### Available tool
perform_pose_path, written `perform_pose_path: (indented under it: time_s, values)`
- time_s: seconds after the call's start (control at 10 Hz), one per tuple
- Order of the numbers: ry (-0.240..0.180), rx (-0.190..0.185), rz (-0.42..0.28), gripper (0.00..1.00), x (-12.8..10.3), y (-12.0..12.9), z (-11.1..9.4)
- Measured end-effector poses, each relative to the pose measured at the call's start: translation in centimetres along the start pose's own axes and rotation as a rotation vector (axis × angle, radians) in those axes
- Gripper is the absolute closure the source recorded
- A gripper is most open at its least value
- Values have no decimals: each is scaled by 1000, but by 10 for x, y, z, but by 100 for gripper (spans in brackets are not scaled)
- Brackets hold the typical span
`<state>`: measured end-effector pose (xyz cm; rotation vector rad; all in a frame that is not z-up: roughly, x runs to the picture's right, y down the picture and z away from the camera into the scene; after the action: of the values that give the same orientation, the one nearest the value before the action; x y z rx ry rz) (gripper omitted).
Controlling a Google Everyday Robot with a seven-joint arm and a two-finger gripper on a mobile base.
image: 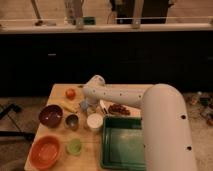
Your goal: Place sponge in metal cup
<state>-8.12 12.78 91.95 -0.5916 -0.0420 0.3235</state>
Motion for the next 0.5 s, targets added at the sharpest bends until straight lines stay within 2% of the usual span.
perform_pose_path:
  time_s: [0.3,0.5]
  values:
    - [-42,19,-4,100,2,-3,-15]
    - [-88,38,-30,100,-1,-7,-39]
